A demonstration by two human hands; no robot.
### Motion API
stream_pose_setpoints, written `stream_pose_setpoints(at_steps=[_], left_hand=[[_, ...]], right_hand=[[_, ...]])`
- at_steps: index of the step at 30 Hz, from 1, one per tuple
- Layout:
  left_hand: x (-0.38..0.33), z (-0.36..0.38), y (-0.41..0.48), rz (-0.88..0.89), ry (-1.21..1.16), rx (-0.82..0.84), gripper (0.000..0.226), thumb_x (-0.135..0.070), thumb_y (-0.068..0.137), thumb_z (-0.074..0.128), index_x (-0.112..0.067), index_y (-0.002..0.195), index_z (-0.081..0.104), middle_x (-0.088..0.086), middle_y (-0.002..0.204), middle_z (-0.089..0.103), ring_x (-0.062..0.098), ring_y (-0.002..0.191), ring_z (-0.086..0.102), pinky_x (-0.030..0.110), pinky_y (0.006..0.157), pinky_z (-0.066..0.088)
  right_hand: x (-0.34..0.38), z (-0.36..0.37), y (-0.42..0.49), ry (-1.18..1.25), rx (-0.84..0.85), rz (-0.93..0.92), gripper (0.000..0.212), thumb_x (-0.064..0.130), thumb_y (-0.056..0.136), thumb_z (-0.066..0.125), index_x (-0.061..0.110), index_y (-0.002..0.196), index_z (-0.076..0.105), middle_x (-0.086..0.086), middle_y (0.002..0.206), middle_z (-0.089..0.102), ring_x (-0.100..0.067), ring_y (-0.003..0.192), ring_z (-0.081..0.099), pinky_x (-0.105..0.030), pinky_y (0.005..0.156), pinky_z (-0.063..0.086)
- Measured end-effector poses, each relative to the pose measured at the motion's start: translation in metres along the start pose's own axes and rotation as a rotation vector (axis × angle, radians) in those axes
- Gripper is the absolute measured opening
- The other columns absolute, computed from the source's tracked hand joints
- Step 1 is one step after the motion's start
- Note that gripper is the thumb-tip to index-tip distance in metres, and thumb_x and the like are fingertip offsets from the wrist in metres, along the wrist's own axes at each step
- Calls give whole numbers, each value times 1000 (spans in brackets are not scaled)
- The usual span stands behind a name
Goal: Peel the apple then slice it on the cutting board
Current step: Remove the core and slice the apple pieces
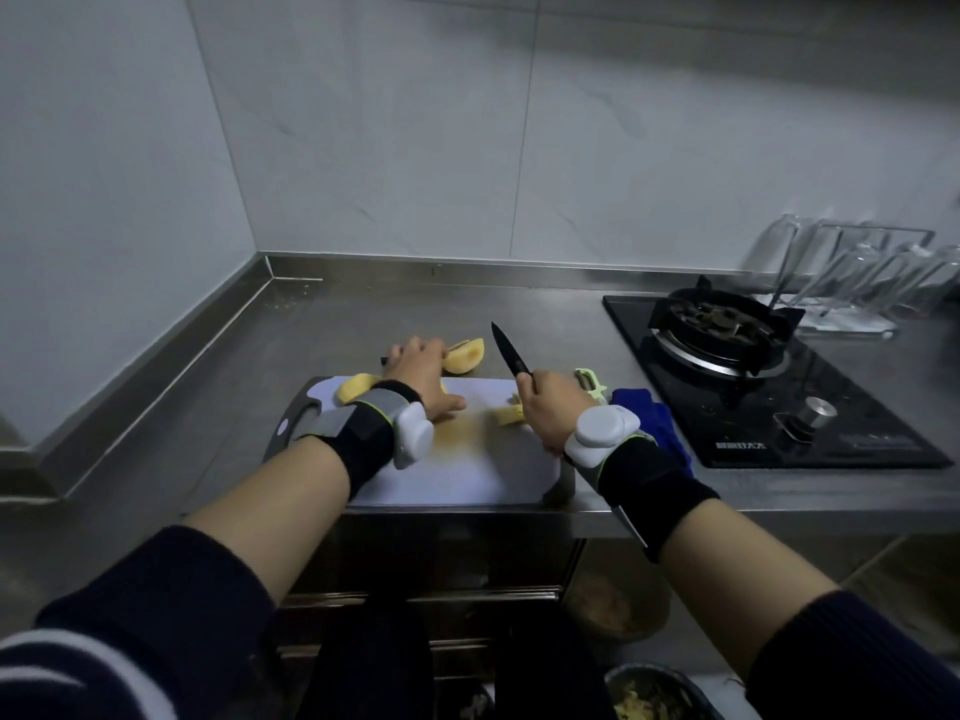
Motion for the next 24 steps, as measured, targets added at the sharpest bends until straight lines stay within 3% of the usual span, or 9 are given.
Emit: stream_pose_setpoints(at_steps=[3,7,14,19,21,23,24], left_hand=[[21,12,1,-92,23,76,84,-48,69,80,-12,134,39,14,133,44,36,124,40,42,104,37],[25,19,3,-109,-11,106,83,-42,74,78,-5,136,37,17,136,45,34,126,43,40,103,40],[31,9,-11,-94,-110,124,59,-41,77,72,-14,125,51,11,124,46,28,110,52,34,91,44],[35,18,-30,-137,-564,392,32,-28,82,75,-23,106,55,5,95,58,17,67,51,24,59,40],[38,17,-33,-154,-653,410,9,-21,84,72,-22,81,65,6,74,58,16,53,45,21,51,35],[37,18,-32,-146,-701,407,28,-18,87,69,-20,59,68,-2,52,55,14,48,45,18,45,35],[38,20,-32,-180,-755,396,27,-14,89,67,-17,62,70,-5,47,56,12,45,49,18,43,37]], right_hand=[[5,3,0,79,6,-16,32,22,100,29,19,68,34,-20,95,59,-29,72,49,-35,64,38],[12,4,-5,109,-12,-16,39,31,101,28,18,66,38,-12,72,51,-33,66,55,-40,65,49],[14,14,-8,114,33,4,39,31,101,29,14,68,42,-12,79,51,-31,72,53,-36,66,43],[18,25,-9,81,98,26,37,30,102,28,9,78,47,-9,77,51,-30,75,50,-31,65,36],[23,30,-9,40,114,11,35,32,102,28,8,86,48,-14,89,56,-30,81,52,-31,69,36],[25,41,-8,-1,153,-6,32,32,102,27,11,91,49,-16,100,60,-32,93,56,-33,73,37],[26,45,-9,-21,166,-9,34,33,102,26,12,95,52,-15,102,60,-31,97,57,-35,75,39]])
Point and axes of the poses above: each hand's wrist, its own y-axis towards the middle knuckle, its own z-axis out of the palm, x = y × z, the point moved 10 cm from there along y, towards the middle knuckle
